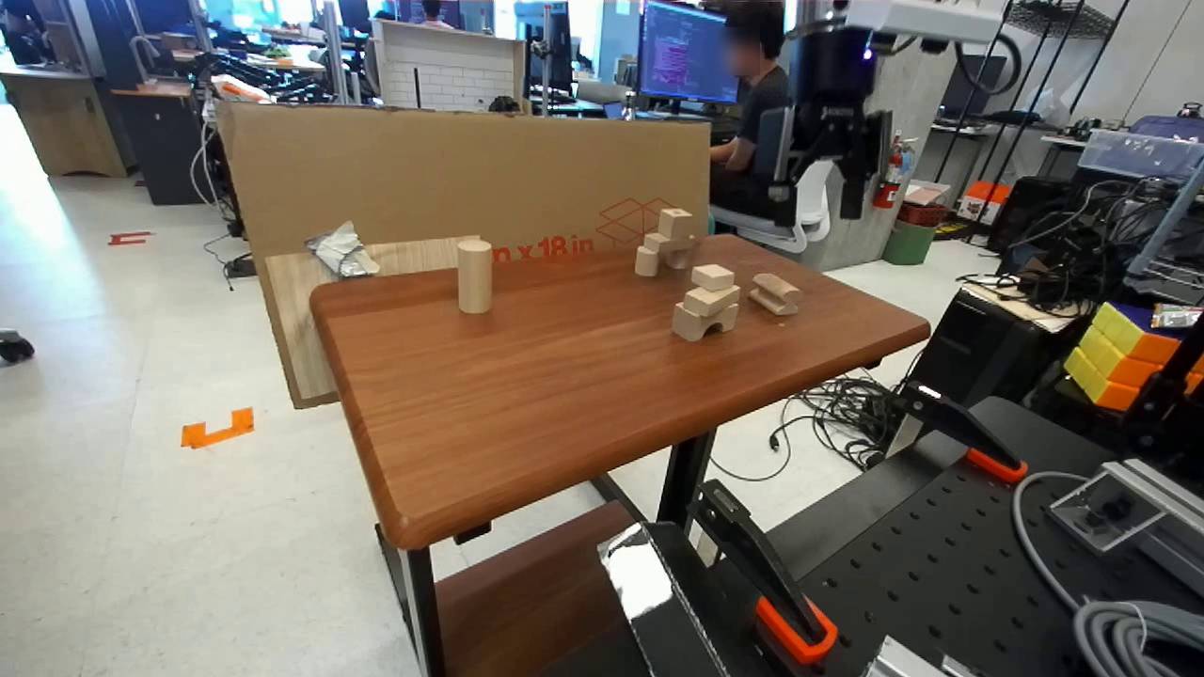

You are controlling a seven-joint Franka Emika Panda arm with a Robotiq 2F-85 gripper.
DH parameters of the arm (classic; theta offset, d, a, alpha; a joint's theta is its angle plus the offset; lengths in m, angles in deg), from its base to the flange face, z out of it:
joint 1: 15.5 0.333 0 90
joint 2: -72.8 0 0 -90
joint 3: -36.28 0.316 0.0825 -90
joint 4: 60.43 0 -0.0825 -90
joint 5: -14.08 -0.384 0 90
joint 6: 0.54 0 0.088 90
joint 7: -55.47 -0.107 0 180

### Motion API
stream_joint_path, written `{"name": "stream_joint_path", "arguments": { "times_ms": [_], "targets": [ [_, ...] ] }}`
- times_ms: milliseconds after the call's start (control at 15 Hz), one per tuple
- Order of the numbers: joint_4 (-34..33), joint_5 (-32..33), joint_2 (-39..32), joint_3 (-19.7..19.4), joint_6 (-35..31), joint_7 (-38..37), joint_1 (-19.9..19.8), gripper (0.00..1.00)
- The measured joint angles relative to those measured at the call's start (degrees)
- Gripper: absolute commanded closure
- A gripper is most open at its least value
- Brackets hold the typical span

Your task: Remove the two blocks from the stacked blocks

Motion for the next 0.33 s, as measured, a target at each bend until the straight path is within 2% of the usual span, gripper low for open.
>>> {"name": "stream_joint_path", "arguments": {
  "times_ms": [200,333],
  "targets": [
    [4.92,0.01,9.63,0.44,1.73,-0.26,0.23,0.00],
    [6.51,-0.40,13.69,0.97,7.69,-0.86,0.44,0.00]
  ]
}}
